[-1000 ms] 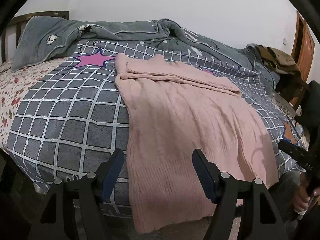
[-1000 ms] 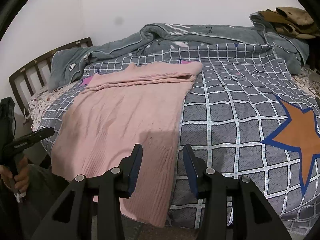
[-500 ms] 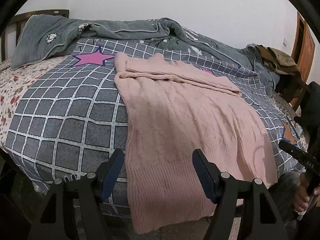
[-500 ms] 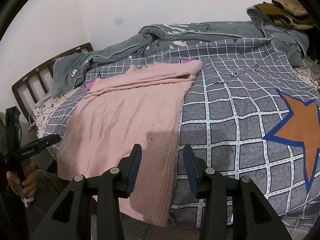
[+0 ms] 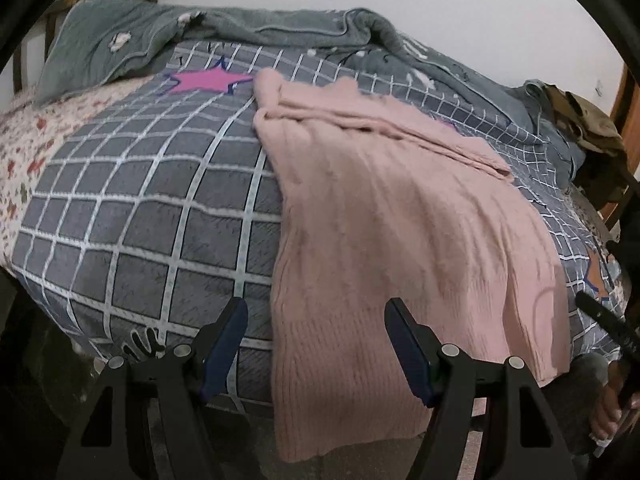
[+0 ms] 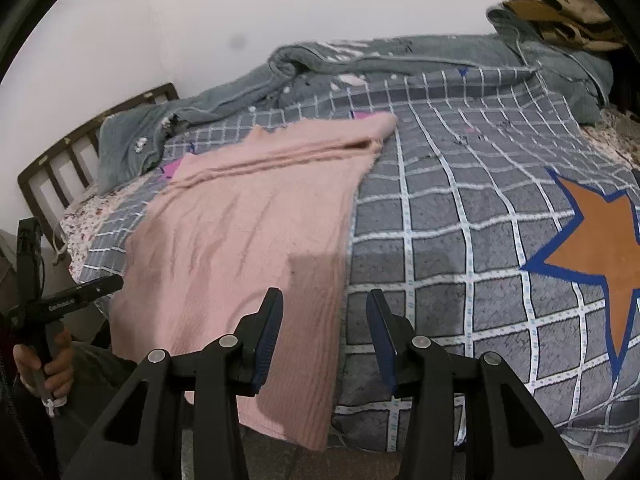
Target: Fold small clothes
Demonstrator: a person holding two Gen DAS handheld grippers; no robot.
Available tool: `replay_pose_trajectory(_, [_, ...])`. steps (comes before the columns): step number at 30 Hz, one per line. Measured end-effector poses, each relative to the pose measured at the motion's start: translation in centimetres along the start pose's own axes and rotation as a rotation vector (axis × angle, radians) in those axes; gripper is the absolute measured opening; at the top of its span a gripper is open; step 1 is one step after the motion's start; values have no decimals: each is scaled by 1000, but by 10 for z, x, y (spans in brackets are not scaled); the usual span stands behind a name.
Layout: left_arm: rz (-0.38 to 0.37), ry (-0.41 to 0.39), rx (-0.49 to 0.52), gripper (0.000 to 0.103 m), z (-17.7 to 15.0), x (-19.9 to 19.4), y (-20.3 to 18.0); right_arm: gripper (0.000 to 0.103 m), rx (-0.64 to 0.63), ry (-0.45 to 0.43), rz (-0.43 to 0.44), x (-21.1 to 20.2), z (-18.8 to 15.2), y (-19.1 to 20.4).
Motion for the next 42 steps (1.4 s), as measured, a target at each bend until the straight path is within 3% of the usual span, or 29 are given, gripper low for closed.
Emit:
replay_pose_trajectory(4, [-42, 27, -46, 63, -2, 3, 5, 43, 26, 50, 41, 8, -7, 1])
replay_pose_trajectory(8, [-56, 63, -79, 50, -5, 10, 9, 43, 26, 78, 31, 14, -12, 2])
replay_pose_trajectory(12, [-52, 61, -83, 47, -4, 12, 8, 42, 16, 86, 17, 16, -14, 5])
replay_pose_trajectory(16, [-38, 66, -59, 38, -4, 14, 5, 30, 13, 82, 4, 16, -14, 4])
replay_pose_trajectory(21, [-16, 45, -54, 13, -3, 10, 7, 15, 36, 93, 7, 17, -15, 0])
replay_pose_trajectory(29, [-33, 82, -105, 13, -6, 13, 18, 15, 60, 109, 37, 18, -17, 1])
replay_pose_trajectory(42, [-17, 74, -66, 20, -8, 13, 13, 33, 20, 151, 13, 28, -22, 10])
Point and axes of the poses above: each gripper's, at about its wrist camera, not at the fingertips, and x roughly the way its jaws point, y to its left, z to its top, the point moved 9 cm from there along x, roughly the way its jaws point
